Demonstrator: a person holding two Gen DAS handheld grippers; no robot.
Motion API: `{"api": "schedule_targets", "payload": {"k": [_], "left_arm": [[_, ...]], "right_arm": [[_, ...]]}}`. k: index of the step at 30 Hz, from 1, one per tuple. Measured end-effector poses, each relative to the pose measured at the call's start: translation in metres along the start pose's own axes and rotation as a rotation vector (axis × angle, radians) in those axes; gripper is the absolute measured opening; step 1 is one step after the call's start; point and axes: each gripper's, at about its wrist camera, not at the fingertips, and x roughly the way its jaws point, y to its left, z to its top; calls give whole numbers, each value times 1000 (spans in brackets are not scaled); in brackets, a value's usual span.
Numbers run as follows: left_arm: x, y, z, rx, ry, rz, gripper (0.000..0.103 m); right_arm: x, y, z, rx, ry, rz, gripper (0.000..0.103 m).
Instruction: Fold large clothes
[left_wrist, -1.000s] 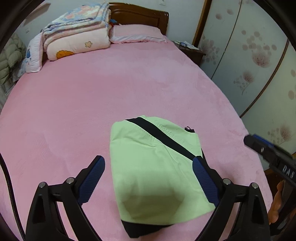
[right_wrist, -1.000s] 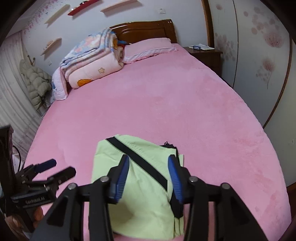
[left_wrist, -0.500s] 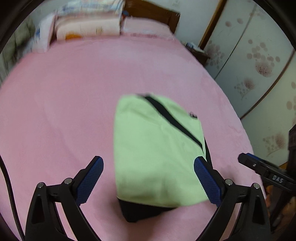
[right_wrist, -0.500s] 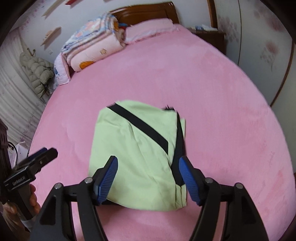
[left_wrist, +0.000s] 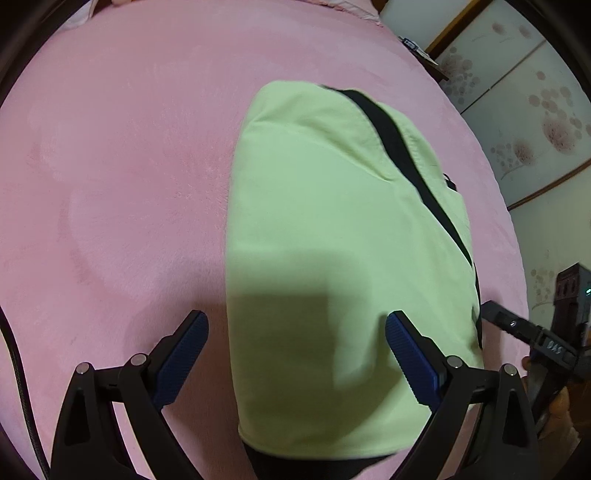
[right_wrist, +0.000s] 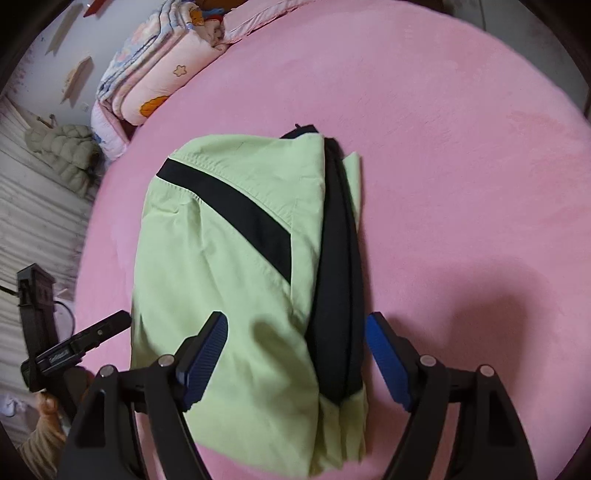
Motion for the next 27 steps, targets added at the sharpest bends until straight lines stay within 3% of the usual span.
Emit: {"api": "schedule_targets", "payload": {"k": [5,11,19,20,22,24,27], "left_arm": [[21,14,4,-63,36,-83,96],[37,30,1,-108,46,-173,96],[53,42,2,-119,70,-279,98],[54,43,1,-114,72,-283,98],[54,38,2,-93,67,-272,95],[49,29,2,-64,53,-240,84],[33,22,-4,-28,6,-199,62]], "right_arm": [[25,-11,9,4,46,36,77],[42,-10,13,-38,67,95,89],[62,-4,25,-80,80,203,89],[63,-5,26,-79,78,214,86],[62,-6,27,-71,76,224,67],[59,-11,28,-47,79,251,36],[47,-4,25,-59,61,257,19]]}}
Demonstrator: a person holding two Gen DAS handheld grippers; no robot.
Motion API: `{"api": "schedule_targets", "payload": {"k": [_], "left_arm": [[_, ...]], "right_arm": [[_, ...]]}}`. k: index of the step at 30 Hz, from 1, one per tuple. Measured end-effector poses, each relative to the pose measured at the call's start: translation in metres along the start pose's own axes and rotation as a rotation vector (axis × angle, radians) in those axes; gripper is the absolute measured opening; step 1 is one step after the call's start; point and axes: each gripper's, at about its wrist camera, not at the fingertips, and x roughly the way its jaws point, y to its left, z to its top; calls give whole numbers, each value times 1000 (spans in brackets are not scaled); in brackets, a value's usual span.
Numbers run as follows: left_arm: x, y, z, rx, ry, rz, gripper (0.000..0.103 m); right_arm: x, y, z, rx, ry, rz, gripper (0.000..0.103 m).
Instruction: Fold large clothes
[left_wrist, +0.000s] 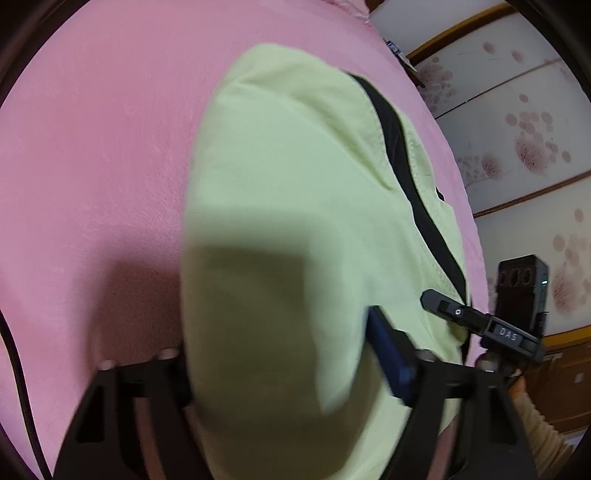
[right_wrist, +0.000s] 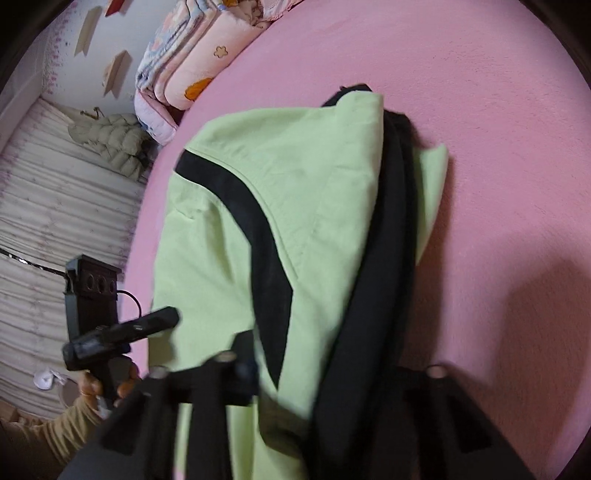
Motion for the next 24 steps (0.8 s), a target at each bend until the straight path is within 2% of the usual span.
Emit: {"api": "schedule_targets", "payload": {"k": [2,5,7,14,19,24], "left_arm": [[-10,-6,1,7,-20,2,42],[-29,-16,1,25,-46,18,33],[-47,-22,-3,54,-67,47,31],[-118,-20,-21,77,-89,63,30],[-193,5,-34,64,-112,81,30],[-253,37,-14,77,-139,126,30]], "right_arm": [[-6,19,-2,-50,-15,-38,16],[-13,42,-5,-79,-38,-70,13],[-19,55,-9,-90,-46,-91,12],[-29,118,-31,-109,-52,-102,12],[-22,186,-45,-149,-46,-74,12],[13,269,-31,-231,-25,-45,12]]}}
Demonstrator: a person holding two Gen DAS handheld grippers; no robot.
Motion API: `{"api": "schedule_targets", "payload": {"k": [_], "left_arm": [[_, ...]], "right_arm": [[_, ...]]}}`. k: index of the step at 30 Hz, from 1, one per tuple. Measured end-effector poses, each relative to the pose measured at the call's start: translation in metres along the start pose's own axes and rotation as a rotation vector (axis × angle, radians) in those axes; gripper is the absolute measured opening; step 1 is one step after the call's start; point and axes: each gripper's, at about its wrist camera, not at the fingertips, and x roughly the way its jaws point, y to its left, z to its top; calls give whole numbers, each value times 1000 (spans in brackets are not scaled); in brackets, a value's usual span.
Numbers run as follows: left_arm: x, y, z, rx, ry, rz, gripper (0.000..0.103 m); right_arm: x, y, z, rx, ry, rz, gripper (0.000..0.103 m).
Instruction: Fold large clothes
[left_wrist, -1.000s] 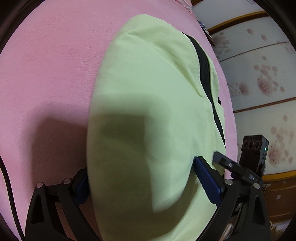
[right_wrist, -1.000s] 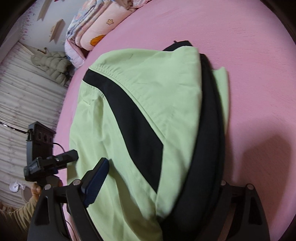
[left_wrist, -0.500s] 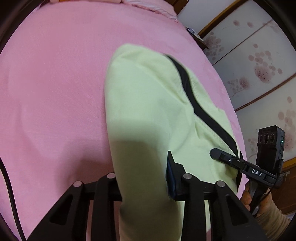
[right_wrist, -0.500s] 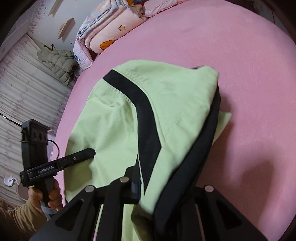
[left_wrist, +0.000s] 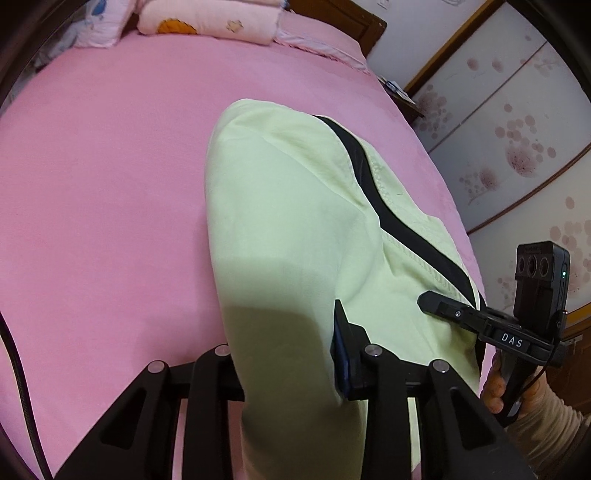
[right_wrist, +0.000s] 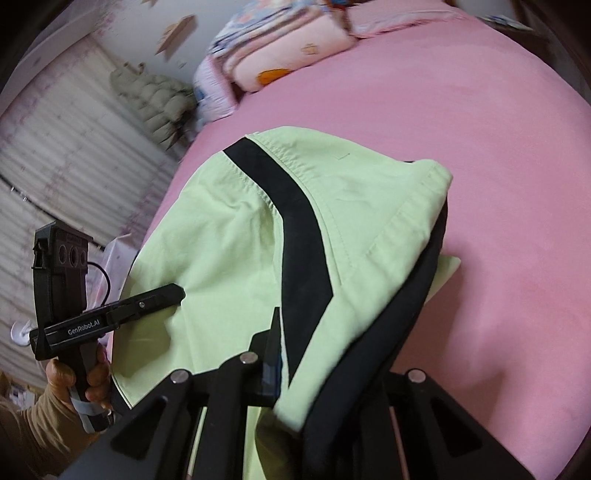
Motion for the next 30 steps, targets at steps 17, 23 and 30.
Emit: {"api": "schedule_targets", "payload": {"k": [17,23,30], "left_arm": [[28,221,188,86,-79,90,32],[119,257,198,81,-49,117,37],[130,282,179,65,-125,210,79]], "right_arm": [[223,93,167,-42,-139,-18,12],[300,67,179,-89,-109,-135,12],[319,57,173,-103,-84,-217,37]]}}
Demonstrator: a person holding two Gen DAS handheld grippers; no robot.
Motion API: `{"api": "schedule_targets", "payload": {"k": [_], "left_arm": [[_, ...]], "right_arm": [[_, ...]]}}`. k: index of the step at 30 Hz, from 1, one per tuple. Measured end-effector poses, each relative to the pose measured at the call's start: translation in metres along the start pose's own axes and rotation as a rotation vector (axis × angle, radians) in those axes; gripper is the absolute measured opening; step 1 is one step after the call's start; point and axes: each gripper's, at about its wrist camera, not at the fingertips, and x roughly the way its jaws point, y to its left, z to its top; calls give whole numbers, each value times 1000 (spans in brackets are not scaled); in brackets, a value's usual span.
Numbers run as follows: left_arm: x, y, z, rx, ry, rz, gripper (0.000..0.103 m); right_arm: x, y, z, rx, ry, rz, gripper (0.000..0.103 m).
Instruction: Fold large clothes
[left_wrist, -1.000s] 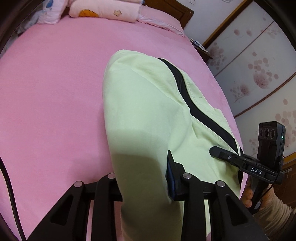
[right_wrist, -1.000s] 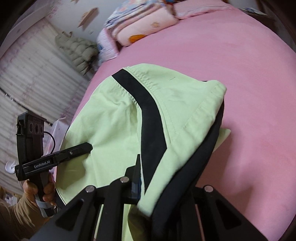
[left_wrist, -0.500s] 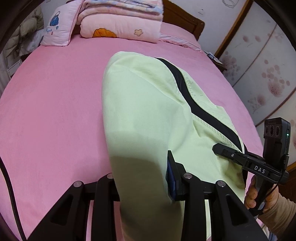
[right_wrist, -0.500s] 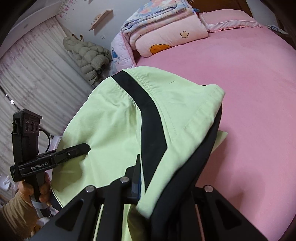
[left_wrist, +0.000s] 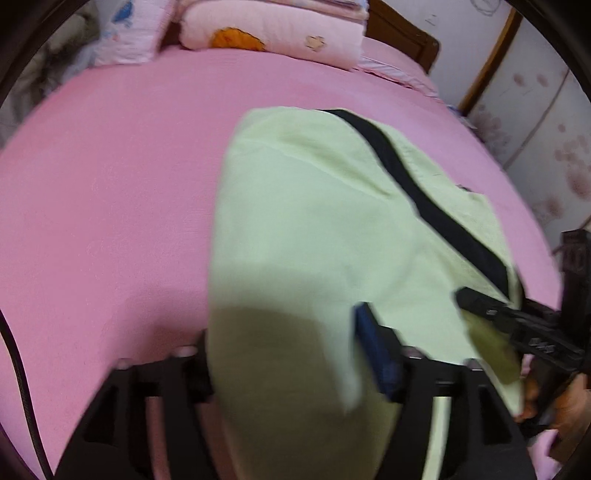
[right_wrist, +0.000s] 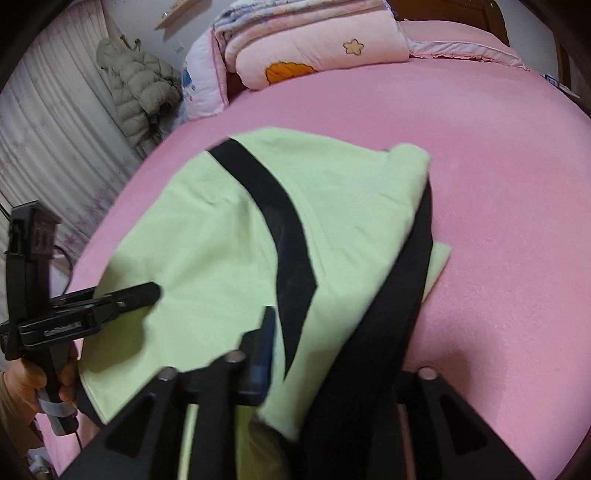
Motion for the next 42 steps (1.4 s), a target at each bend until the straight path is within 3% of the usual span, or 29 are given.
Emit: {"api": "schedule_targets", "payload": {"k": [1,2,6,10,14,18,19,24,32,37,42], "left_arm": [[-2,2,-4,-3,-6,37,91],[-6,3,-6,-9,-9,62,95],[-22,5,-9,-55,23,130,95],[-53,-10,-22,-52,-1,205,95],[-99,-32,-38,-86,-28,163,95],[-151,-54,-55,-124,-1,111,95],[-152,-62,-44,-123,2,105,95],[-201,-123,-56,-92,17,102,95],[-322,-186,-94,-82,-2,42,95],[-377,-227,-118,-51,-14,56,97],[-406,-265,-144,-42,3,51,97]], "right_arm": [[0,-1,1,14,13,-5,40],[-2,-2,2,27,26,-10,44],[-23,5,1,34,57,-57,44],[-56,12,-8,47,60,-109,44],[-104,20,-22,86,28,-93,44],[-161,37,-34,120,-16,-64,44],[-172,42,-36,124,-20,-64,44],[-233,64,-49,142,14,-92,44],[-344,97,-77,102,0,-122,44],[-401,105,-100,73,-13,-147,44],[-444,97,-127,64,-14,-155,44]]}}
